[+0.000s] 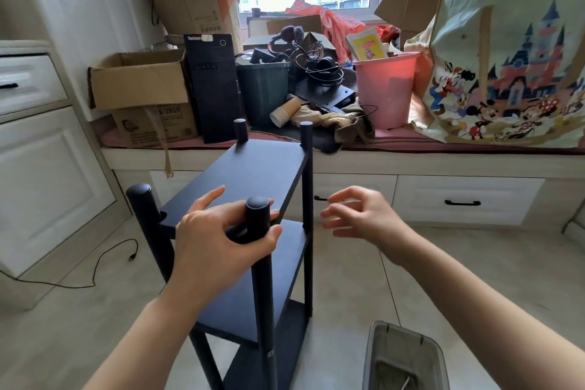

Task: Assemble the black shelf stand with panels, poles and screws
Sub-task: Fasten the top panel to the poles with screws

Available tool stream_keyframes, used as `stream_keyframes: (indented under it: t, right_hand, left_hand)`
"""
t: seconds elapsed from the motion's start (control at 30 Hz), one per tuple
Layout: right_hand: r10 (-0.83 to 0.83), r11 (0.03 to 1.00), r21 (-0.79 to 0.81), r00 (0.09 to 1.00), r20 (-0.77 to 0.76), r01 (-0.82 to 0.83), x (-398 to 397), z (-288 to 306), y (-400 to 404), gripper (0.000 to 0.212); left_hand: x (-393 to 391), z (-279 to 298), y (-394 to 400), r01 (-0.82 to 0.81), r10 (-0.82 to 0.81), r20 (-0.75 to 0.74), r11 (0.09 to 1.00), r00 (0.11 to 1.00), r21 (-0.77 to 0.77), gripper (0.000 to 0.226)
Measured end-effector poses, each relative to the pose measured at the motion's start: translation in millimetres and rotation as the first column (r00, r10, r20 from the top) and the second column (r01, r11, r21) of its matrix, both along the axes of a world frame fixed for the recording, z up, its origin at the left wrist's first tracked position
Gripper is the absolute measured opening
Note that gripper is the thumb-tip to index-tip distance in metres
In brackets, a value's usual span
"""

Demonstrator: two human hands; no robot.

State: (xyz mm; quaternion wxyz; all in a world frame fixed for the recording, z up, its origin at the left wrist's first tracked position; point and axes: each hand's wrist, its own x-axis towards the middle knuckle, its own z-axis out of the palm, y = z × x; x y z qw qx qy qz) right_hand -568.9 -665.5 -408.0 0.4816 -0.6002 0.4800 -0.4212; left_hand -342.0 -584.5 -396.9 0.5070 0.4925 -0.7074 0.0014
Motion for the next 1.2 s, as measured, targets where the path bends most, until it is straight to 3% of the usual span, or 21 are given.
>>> stream_keyframes:
  t: [0.1,0.27,0.37,0.57,0.73,0.9,1.03,1.1,1.2]
  right_hand:
    - [-0.162,0.987,-0.029,0.986,-0.035,0.161,-4,-16,-28,0.007]
    - [-0.213,0.977,-0.060,0.964,-0.157,0.206,7,-30,-56,0.044]
    - [-0.219,0.975,-0.069,0.960,-0.174,0.210,18,-35,-65,0.055]
    - [-0.165,0.986,-0.051,0.981,-0.098,0.160,36,-42,-69,0.040]
    - [-0.196,0.979,-0.083,0.973,-0.125,0.187,38,-41,-64,0.019]
    - [-0.172,0.981,-0.125,0.968,-0.184,0.150,36,-37,-45,0.019]
    - [-0.187,0.975,-0.160,0.954,-0.235,0.152,26,-32,-21,0.020]
    - [-0.178,0.977,-0.162,0.946,-0.272,0.137,19,-30,-11,0.021]
    - [-0.153,0.983,-0.146,0.935,-0.320,0.111,10,-26,2,0.022]
  left_hand:
    - [14,1,3,0.070,-0.068,-0.022,0.995,0.997,0.066,0.025]
    - [25,8,12,0.198,-0.197,-0.022,0.974,0.980,0.106,0.023]
    - [31,9,14,0.238,-0.239,0.000,0.966,0.971,0.097,0.020]
    - [52,0,11,0.102,-0.094,-0.128,0.993,0.987,0.061,0.008]
    - [73,-4,5,-0.084,0.106,-0.293,0.993,0.950,0.085,0.025]
    - [79,-11,-5,-0.211,0.230,-0.365,0.973,0.902,0.092,0.078]
    - [62,-17,-8,-0.482,0.465,-0.129,0.831,0.876,-0.279,0.070]
    - [42,-20,-11,-0.382,0.431,0.018,0.817,0.902,-0.431,0.048]
    - [7,-27,-14,-0.163,0.219,0.110,0.911,0.970,-0.378,0.020]
